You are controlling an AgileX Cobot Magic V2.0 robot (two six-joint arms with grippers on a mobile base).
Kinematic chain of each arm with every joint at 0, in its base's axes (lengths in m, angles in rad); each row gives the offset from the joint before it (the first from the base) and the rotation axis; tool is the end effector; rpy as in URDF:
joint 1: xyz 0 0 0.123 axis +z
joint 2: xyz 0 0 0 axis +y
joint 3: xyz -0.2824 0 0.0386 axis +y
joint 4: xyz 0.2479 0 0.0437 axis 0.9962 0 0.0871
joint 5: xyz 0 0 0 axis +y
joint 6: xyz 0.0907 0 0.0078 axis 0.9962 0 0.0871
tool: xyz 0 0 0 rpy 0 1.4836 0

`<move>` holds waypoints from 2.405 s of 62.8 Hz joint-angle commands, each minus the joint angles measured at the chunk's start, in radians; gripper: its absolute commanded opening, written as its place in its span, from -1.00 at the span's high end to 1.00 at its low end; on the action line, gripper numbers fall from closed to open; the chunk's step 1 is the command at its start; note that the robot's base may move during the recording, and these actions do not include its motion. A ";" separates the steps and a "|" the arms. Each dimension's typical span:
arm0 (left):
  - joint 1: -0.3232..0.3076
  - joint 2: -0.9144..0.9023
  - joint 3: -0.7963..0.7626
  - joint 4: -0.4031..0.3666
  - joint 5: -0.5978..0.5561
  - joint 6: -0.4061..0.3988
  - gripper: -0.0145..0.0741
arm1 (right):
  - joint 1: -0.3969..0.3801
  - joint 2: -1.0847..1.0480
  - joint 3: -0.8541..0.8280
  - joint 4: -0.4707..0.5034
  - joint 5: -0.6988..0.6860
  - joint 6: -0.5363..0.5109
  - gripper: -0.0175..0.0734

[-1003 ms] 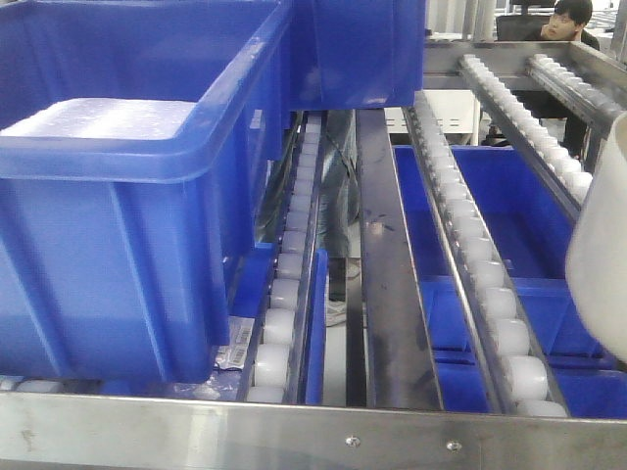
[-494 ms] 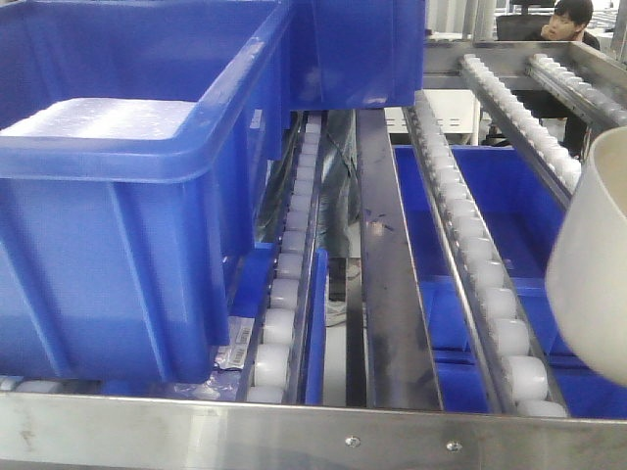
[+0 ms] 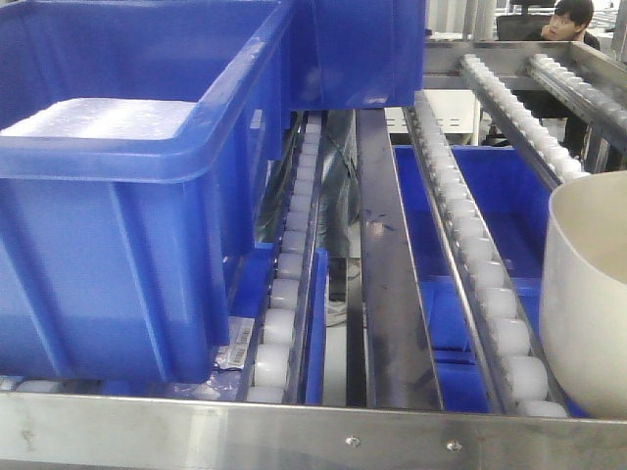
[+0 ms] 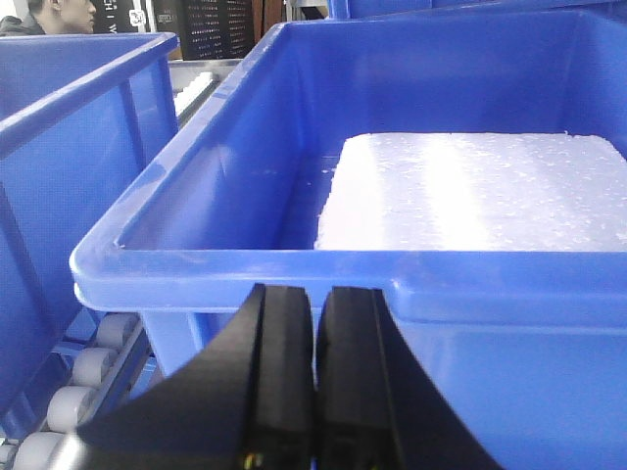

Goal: Move white bin to right shelf second layer

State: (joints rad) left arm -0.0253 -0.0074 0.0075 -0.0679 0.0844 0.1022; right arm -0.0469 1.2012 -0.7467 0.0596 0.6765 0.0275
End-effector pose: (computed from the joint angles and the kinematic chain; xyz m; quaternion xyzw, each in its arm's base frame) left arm 0.0562 -0.0020 0.2033 0.0231 0.7057 0.0013 0.7081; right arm 0.2215 -0.0070 0.2521 0.0535 0.9637 0.0215 0.2606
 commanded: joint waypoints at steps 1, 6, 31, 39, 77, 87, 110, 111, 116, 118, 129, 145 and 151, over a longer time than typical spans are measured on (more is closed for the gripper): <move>-0.006 -0.013 0.037 -0.006 -0.084 -0.003 0.48 | -0.003 -0.015 -0.030 -0.001 -0.032 -0.001 -0.06; -0.006 -0.013 0.037 -0.006 -0.084 -0.003 0.48 | -0.004 -0.028 -0.035 -0.001 -0.035 -0.001 -0.20; -0.006 -0.013 0.037 -0.006 -0.084 -0.003 0.48 | -0.004 -0.265 0.001 0.000 0.062 -0.001 -0.31; -0.006 -0.013 0.037 -0.006 -0.084 -0.003 0.48 | -0.004 -0.380 0.059 0.001 0.045 -0.001 -0.07; -0.006 -0.013 0.037 -0.006 -0.084 -0.003 0.48 | -0.004 -0.754 0.255 0.011 -0.167 -0.001 0.49; -0.006 -0.013 0.037 -0.006 -0.084 -0.003 0.48 | -0.004 -0.754 0.255 0.011 -0.167 -0.001 0.49; -0.006 -0.013 0.037 -0.006 -0.084 -0.003 0.48 | -0.001 -0.868 0.424 -0.140 -0.635 -0.001 0.49; -0.006 -0.013 0.037 -0.006 -0.084 -0.003 0.48 | -0.001 -0.889 0.455 -0.153 -0.677 -0.001 0.49; -0.006 -0.013 0.037 -0.006 -0.084 -0.003 0.48 | -0.001 -0.934 0.547 -0.163 -0.808 0.001 0.49; -0.006 -0.013 0.037 -0.006 -0.084 -0.003 0.48 | -0.001 -0.948 0.582 -0.163 -0.845 0.003 0.49; -0.006 -0.013 0.037 -0.006 -0.084 -0.003 0.48 | -0.001 -1.029 0.711 -0.162 -0.874 0.098 0.49; -0.006 -0.013 0.037 -0.006 -0.084 -0.003 0.48 | -0.001 -1.225 0.760 -0.173 -0.754 0.098 0.49; -0.006 -0.013 0.037 -0.006 -0.084 -0.003 0.48 | 0.003 -1.226 0.760 -0.173 -0.742 0.098 0.49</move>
State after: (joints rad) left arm -0.0253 -0.0074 0.0075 -0.0679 0.0844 0.1022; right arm -0.0469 -0.0071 0.0291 -0.1004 -0.0054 0.1223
